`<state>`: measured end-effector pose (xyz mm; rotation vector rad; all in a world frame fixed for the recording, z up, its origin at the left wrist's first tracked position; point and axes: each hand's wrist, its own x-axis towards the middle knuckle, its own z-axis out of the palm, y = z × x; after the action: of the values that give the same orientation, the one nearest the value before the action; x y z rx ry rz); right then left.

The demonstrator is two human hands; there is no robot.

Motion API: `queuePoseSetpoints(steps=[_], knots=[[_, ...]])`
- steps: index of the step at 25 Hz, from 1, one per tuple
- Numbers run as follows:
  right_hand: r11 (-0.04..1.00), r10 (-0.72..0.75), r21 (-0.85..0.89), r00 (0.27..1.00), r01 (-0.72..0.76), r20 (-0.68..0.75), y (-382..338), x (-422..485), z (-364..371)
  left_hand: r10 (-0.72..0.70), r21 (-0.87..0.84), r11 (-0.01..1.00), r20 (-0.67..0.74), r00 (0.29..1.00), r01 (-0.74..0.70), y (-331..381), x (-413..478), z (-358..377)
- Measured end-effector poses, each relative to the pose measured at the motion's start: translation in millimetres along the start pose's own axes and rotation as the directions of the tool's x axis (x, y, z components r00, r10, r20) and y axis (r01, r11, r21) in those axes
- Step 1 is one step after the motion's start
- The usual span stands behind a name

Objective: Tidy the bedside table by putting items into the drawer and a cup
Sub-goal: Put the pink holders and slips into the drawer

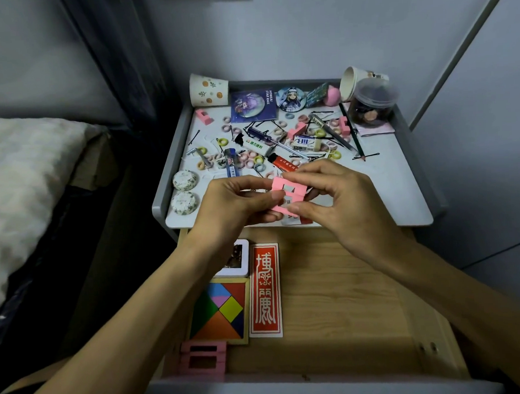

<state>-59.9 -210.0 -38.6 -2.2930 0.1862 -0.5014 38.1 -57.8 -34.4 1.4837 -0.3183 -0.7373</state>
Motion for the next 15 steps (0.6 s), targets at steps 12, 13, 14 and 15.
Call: queuePoseSetpoints(steps=[12, 13, 14, 15], knots=[[0.999, -0.028, 0.022, 0.998, 0.029, -0.048, 3.8, 0.0, 0.5, -0.043, -0.007, 0.999, -0.009, 0.999, 0.043, 1.4, 2.2, -0.6], [0.999, -0.038, 0.006, 0.998, 0.038, -0.053, 3.9, 0.0, 0.9, -0.043, -0.008, 0.999, -0.008, 0.999, 0.043, 1.3, 2.1, -0.9], [0.999, -0.049, -0.011, 0.997, 0.049, -0.057, 4.1, 0.2, 1.2, -0.044, -0.009, 0.999, -0.008, 0.999, 0.044, 1.1, 1.9, -1.3], [0.998, -0.063, -0.029, 0.996, 0.061, -0.059, 4.3, 0.4, 1.5, -0.048, -0.011, 0.999, -0.009, 0.999, 0.048, 0.9, 1.8, -1.6]])
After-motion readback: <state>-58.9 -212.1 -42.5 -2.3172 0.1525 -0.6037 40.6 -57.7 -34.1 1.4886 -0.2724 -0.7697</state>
